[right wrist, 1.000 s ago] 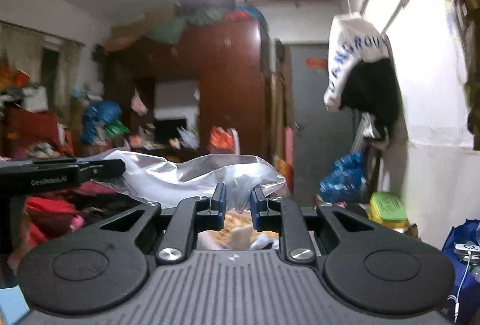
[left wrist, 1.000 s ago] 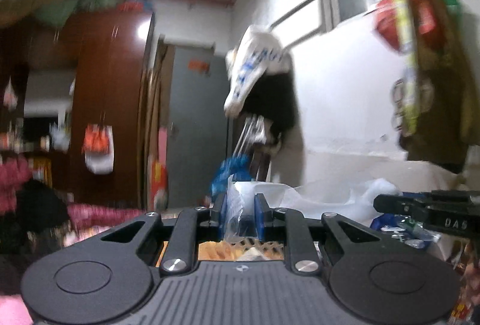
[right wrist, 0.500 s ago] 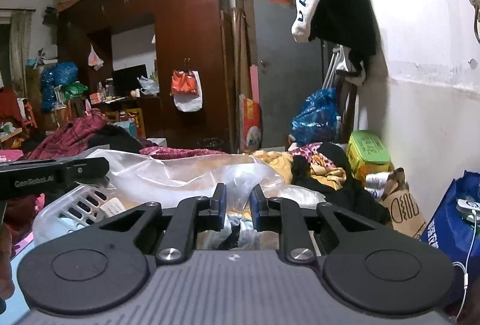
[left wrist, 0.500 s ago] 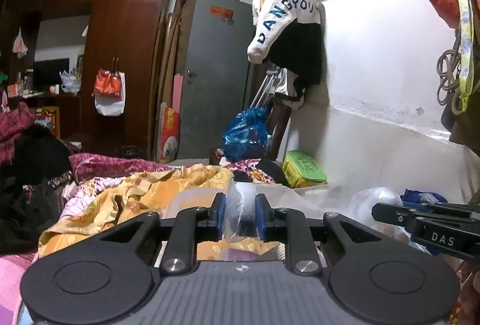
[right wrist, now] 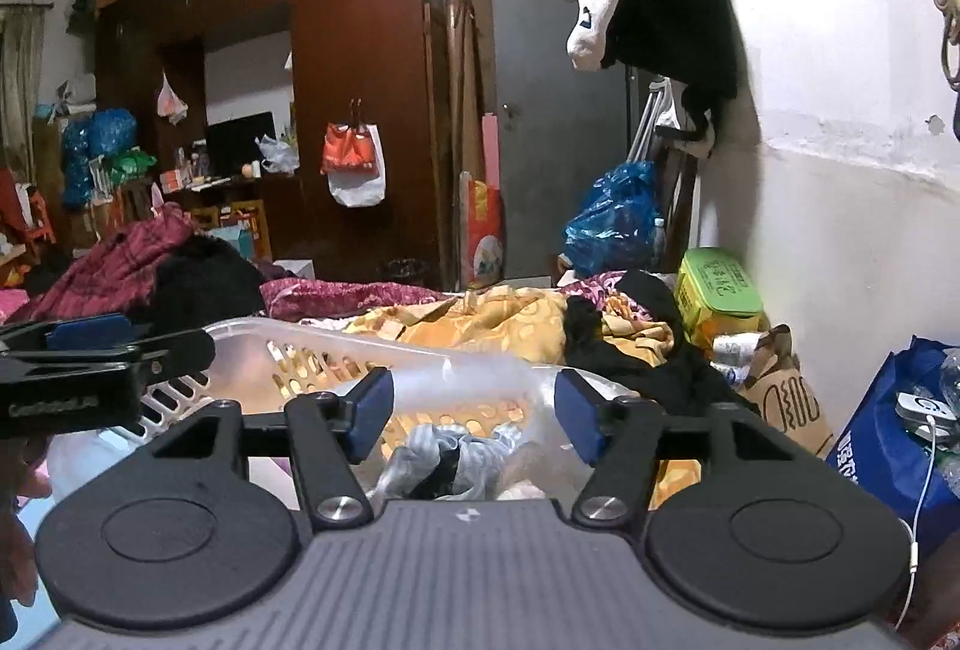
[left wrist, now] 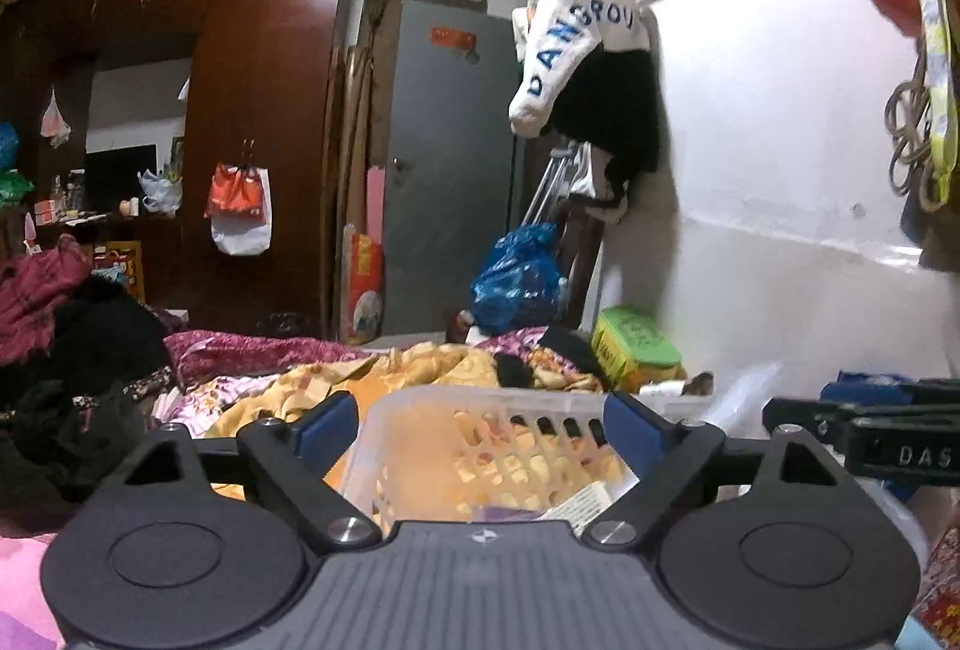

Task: Organize objects

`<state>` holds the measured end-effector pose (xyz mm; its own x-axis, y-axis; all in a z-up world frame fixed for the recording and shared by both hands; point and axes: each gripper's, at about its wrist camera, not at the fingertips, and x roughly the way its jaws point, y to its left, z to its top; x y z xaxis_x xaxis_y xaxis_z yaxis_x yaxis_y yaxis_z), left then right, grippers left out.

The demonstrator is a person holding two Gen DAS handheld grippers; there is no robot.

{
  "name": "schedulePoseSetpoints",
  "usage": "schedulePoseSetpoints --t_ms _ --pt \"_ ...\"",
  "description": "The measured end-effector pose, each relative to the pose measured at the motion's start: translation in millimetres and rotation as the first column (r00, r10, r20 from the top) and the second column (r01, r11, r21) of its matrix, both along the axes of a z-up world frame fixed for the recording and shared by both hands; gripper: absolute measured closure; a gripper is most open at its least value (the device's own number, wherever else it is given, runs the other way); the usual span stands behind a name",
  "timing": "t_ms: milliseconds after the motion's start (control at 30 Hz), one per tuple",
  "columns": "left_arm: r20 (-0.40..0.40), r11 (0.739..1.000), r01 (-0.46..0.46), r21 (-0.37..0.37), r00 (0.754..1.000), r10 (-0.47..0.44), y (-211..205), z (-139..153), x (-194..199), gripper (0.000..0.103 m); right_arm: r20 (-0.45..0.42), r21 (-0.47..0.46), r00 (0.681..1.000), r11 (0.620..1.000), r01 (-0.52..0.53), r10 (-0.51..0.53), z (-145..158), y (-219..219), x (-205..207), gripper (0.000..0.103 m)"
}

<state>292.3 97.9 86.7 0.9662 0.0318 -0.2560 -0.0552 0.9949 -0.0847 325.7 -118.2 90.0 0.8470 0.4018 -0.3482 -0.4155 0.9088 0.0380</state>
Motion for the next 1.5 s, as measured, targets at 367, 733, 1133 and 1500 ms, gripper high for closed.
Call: schedulePoseSetpoints --t_ms 367,733,1133,1500 --pt "0.126 0.998 0.014 0.059 0.992 -0.022 -14.5 5.3 -58.2 0.000 0.096 0.051 0.992 0.995 -0.083 0.078 0.3 -19.1 -42.4 0.000" --pt "-0.027 0.997 0.073 0.037 0.997 -0.072 -18.8 -7.6 -103.4 0.000 0.039 0.025 0.999 1.000 -0.011 0.010 -10.1 -30.3 -74.0 0.000" --pt "0.087 0.988 0.140 0.071 0.985 -0.146 -50.2 -9.3 -246.9 0.000 0.074 0.074 0.985 0.984 -0.162 0.156 -13.9 -69.5 -220.5 0.000" --pt "0.077 0.989 0.121 0.089 0.989 -0.128 -63.6 -15.5 -268.7 0.000 0.100 0.119 0.989 0.986 -0.117 0.106 -16.7 -67.0 -215.1 0.000"
